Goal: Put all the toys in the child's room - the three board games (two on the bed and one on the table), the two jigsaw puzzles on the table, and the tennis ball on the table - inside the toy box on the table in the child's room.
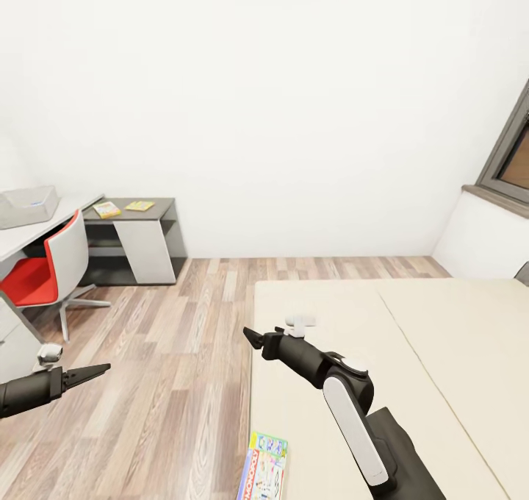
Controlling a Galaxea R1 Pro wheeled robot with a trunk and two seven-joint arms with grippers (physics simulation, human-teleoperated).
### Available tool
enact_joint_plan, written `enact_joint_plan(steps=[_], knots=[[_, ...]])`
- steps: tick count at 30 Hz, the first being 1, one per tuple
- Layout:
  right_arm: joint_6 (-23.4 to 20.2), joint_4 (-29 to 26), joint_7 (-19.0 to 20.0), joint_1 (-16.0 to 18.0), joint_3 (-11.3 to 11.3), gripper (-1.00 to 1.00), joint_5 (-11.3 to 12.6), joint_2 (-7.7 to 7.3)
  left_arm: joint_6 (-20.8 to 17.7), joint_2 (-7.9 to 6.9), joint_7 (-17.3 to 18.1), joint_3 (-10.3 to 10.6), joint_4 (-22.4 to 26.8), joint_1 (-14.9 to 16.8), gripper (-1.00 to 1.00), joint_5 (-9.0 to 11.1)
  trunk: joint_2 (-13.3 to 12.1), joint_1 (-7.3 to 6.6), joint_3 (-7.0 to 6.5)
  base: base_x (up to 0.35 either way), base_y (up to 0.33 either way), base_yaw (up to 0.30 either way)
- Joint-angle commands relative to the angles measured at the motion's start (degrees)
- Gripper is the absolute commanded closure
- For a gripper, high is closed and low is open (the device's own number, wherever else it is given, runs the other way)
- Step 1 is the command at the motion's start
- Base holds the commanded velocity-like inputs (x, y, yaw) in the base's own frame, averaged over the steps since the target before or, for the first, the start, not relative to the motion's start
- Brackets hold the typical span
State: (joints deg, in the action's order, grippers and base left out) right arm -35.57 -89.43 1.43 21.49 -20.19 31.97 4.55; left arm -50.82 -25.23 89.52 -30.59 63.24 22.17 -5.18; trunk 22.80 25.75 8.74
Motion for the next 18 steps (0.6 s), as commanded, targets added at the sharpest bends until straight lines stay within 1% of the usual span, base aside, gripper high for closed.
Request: enact_joint_plan(steps=[1,18], knots=[[-0.3,0.0,0.1,0.0,0.1,-1.00,-0.1,0.02,-0.6,0.01,0.5,-0.1,0.0,0.1,-1.00,-0.5,0.1,0.04,0.02,0.000,0.000,0.000],[-0.3,0.0,0.1,0.0,0.1,-1.00,-0.1,0.02,-0.6,0.00,0.5,-0.1,0.0,0.1,-1.00,-0.5,0.1,0.04,-1.60,0.000,0.000,0.005]])
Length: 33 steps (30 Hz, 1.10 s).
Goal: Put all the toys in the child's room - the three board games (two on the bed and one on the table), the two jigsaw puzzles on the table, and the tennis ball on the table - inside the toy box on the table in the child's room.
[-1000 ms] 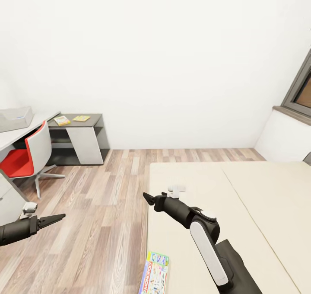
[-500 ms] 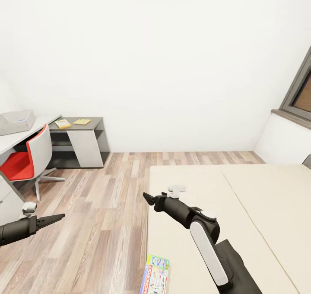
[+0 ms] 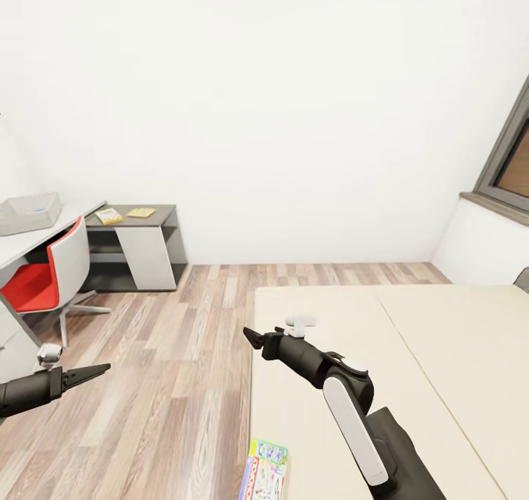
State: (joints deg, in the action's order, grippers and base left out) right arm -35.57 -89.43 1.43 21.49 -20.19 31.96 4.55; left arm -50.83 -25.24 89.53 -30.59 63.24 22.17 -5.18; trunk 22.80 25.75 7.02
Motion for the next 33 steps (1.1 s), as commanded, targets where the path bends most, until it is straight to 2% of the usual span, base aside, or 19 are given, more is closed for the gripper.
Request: enact_joint_plan(steps=[1,12,33], knots=[[-0.3,0.0,0.1,0.0,0.1,-1.00,-0.1,0.02,-0.6,0.02,0.5,-0.1,0.0,0.1,-1.00,-0.5,0.1,0.04,0.03,0.000,0.000,0.045],[-0.2,0.0,0.1,0.0,0.4,-1.00,0.2,0.02,-0.6,0.02,0.5,-0.1,0.0,0.1,-1.00,-0.5,0.1,0.04,-0.86,0.000,0.000,0.052],[-0.2,0.7,0.1,0.0,0.5,-1.00,0.3,0.03,-0.6,0.01,0.5,-0.1,0.0,0.1,-1.00,-0.5,0.1,0.04,-0.97,0.000,0.000,0.004]])
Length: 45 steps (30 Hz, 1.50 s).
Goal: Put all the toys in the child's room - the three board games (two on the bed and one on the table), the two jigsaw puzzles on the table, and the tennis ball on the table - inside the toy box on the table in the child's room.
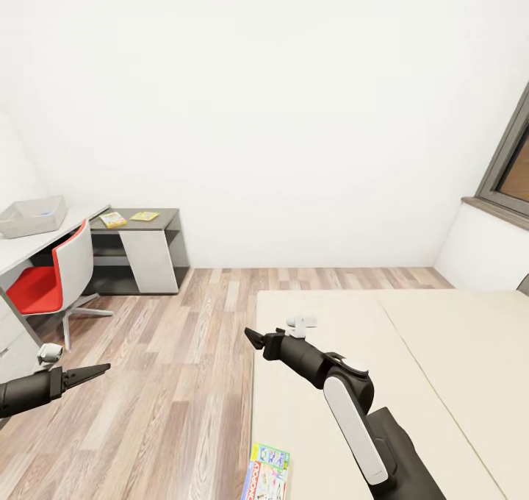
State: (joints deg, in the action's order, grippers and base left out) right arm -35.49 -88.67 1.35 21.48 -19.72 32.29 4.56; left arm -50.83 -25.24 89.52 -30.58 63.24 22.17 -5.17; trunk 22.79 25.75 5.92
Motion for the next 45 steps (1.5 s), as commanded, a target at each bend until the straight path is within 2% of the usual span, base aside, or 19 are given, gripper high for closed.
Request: enact_joint_plan(steps=[1,45], knots=[[-0.3,0.0,0.1,0.0,0.0,-1.00,-0.1,0.02,-0.6,0.02,0.5,-0.1,0.0,0.1,-1.00,-0.5,0.1,0.04,0.13,0.000,0.000,0.000],[0.9,0.0,0.2,0.0,-0.1,-1.00,-0.2,0.04,-0.6,0.02,0.5,-0.1,0.0,0.1,-1.00,-0.6,0.1,0.04,0.13,0.000,0.000,0.000]])
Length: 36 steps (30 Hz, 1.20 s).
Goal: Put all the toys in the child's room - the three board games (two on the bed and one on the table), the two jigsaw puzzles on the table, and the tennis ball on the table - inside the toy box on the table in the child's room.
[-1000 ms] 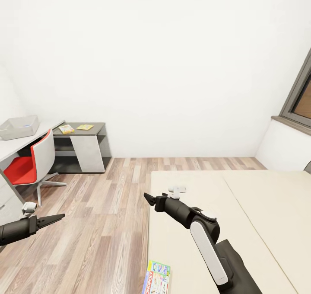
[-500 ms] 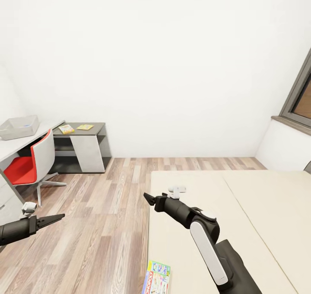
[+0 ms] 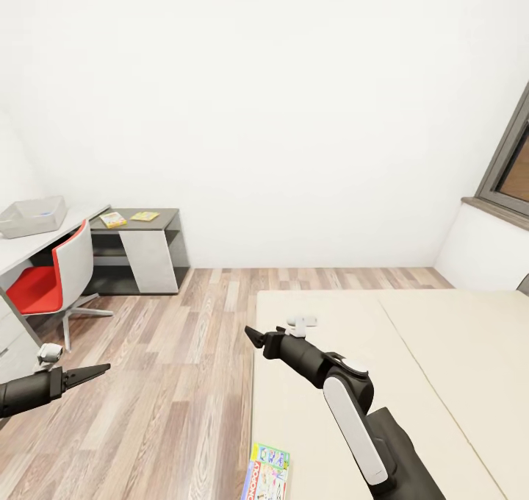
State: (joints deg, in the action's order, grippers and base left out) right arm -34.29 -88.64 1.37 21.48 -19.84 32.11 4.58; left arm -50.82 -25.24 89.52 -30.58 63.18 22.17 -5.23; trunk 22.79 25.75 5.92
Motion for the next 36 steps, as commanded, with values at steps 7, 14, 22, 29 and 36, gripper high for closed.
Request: enact_joint_plan(steps=[7,14,22,29,36], knots=[[-0.3,0.0,0.1,0.0,0.1,-1.00,0.0,-0.01,-0.6,0.02,0.5,-0.1,0.0,0.1,-1.00,-0.5,0.1,0.04,0.07,0.000,0.000,0.000],[-0.3,0.0,0.2,0.0,0.1,-1.00,0.0,-0.01,-0.6,0.02,0.5,-0.1,0.0,0.1,-1.00,-0.5,0.1,0.04,-0.16,0.000,0.000,0.000],[-0.3,0.0,0.2,0.0,0.1,-1.00,0.0,-0.01,-0.6,-0.01,0.5,-0.1,0.0,0.1,-1.00,-0.6,0.1,0.04,-0.20,0.000,0.019,0.000],[-0.3,0.0,0.1,0.0,0.1,-1.00,0.0,0.00,-0.6,-0.03,0.5,-0.1,0.0,0.1,-1.00,-0.6,0.1,0.04,-0.21,0.000,0.166,0.000],[-0.3,0.0,0.1,0.0,0.1,-1.00,0.0,0.00,-0.6,-0.06,0.5,-0.1,0.0,0.1,-1.00,-0.6,0.1,0.04,-0.21,0.000,0.240,0.000]])
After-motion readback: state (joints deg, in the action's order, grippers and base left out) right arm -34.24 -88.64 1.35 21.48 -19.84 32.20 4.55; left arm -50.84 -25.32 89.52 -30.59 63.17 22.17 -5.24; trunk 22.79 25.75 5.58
